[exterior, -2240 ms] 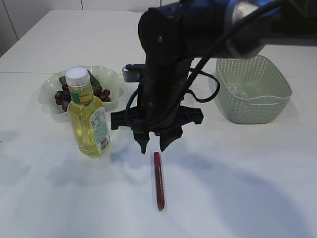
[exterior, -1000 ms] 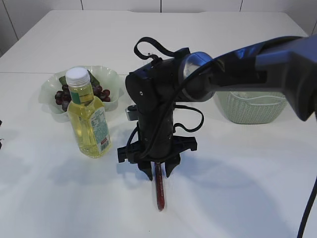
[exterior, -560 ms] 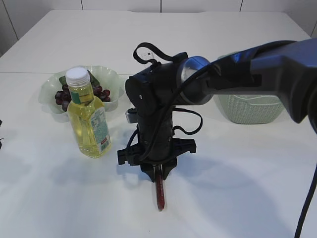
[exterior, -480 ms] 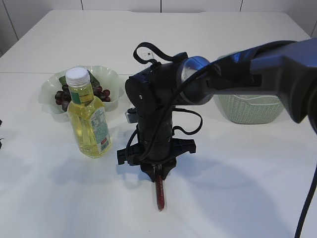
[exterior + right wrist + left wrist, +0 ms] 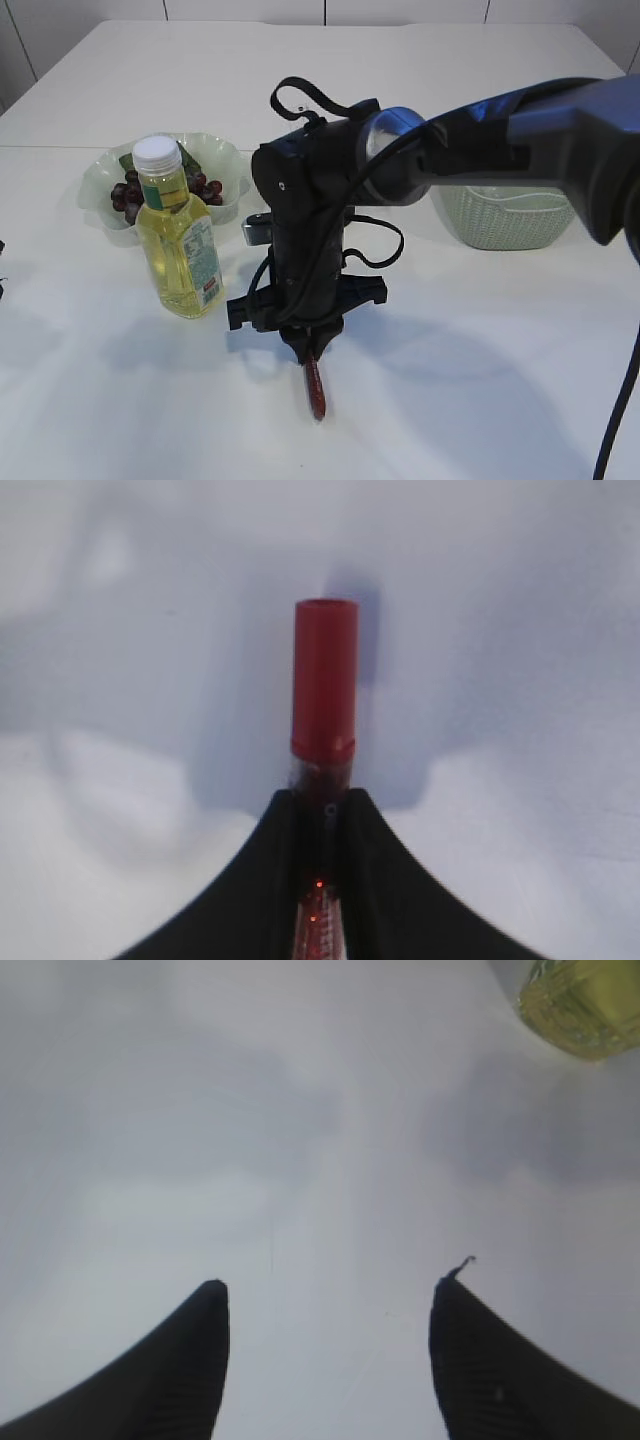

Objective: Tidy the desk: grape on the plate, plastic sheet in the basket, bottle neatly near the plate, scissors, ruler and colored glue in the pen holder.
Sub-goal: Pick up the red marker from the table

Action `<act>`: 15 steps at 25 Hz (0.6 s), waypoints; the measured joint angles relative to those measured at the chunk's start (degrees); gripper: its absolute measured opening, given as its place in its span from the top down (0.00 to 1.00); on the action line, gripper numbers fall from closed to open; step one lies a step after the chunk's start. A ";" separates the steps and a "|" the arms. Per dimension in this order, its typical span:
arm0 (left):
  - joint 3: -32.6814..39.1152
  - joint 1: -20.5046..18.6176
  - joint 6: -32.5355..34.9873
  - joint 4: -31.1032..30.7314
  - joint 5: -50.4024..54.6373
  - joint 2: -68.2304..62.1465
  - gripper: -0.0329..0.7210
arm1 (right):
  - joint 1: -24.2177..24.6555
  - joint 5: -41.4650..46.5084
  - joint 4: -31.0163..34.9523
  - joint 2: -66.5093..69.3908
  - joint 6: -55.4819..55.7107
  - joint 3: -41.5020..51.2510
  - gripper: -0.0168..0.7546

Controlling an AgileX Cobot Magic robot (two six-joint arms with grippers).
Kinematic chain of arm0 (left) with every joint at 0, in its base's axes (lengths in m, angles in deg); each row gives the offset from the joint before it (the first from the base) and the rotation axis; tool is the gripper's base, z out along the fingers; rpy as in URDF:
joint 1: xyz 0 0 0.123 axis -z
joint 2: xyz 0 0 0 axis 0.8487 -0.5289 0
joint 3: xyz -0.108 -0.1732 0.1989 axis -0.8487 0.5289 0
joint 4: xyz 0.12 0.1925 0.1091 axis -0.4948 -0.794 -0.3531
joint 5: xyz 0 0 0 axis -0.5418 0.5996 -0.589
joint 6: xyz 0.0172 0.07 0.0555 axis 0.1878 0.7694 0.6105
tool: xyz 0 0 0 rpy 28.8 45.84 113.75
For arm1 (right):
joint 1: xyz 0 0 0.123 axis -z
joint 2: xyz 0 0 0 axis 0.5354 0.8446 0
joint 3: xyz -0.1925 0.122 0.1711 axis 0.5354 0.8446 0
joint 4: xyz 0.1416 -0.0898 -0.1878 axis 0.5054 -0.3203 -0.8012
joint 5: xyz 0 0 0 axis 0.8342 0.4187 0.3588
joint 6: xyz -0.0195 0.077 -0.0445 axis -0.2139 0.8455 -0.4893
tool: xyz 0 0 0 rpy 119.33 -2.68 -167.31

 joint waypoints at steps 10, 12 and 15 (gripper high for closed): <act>0.00 0.00 0.00 0.00 -0.06 0.00 0.35 | 11.05 -0.04 21.39 -9.27 -24.10 -0.43 0.84; 0.00 0.00 0.00 0.00 -0.06 0.00 0.35 | 15.14 -0.04 30.21 -11.27 -33.33 -0.43 0.84; 0.00 0.00 0.00 0.00 -0.06 0.00 0.35 | 20.32 -0.04 41.75 -13.14 -45.72 -0.43 0.84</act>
